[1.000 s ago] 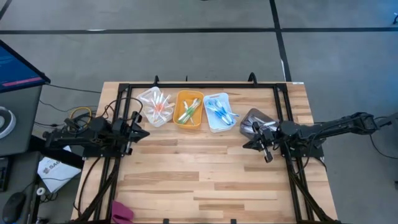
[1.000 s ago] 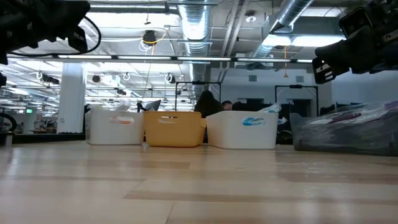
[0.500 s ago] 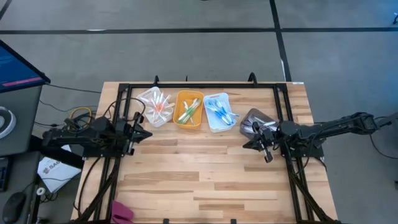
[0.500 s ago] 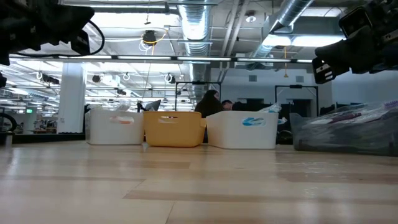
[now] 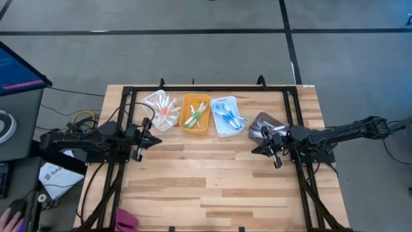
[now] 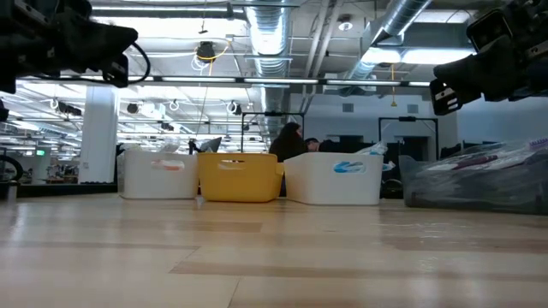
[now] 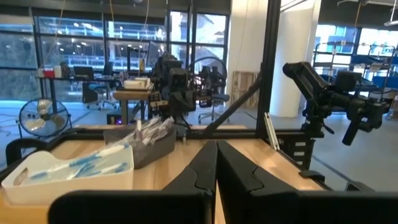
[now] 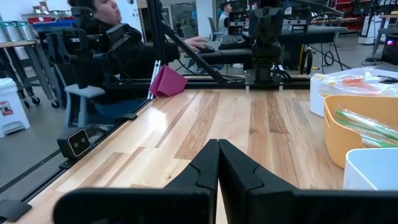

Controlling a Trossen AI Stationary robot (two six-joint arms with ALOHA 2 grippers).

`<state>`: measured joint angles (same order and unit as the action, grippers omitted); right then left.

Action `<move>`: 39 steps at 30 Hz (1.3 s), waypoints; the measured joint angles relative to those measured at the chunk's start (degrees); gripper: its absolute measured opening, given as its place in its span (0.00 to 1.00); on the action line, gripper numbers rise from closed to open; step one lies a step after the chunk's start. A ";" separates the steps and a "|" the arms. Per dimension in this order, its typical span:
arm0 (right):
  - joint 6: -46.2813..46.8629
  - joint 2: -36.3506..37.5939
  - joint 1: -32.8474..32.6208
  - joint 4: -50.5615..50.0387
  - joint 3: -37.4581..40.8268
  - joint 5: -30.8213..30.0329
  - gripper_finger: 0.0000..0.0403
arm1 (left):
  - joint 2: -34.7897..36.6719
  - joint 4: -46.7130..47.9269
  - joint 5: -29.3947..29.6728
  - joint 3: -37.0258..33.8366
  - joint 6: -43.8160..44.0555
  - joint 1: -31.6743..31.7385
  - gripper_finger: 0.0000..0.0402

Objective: Pick & Place Toothbrushes
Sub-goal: Return to Home Position

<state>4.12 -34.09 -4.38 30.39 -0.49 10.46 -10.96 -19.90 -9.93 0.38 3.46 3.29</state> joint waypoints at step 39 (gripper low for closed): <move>0.00 0.00 0.00 -0.02 0.00 0.00 0.01 | -5.71 -1.15 0.02 0.00 0.01 0.01 0.00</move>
<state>4.12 -34.09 -4.38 30.37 -0.49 10.46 -16.67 -21.05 -9.92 0.38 3.47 3.29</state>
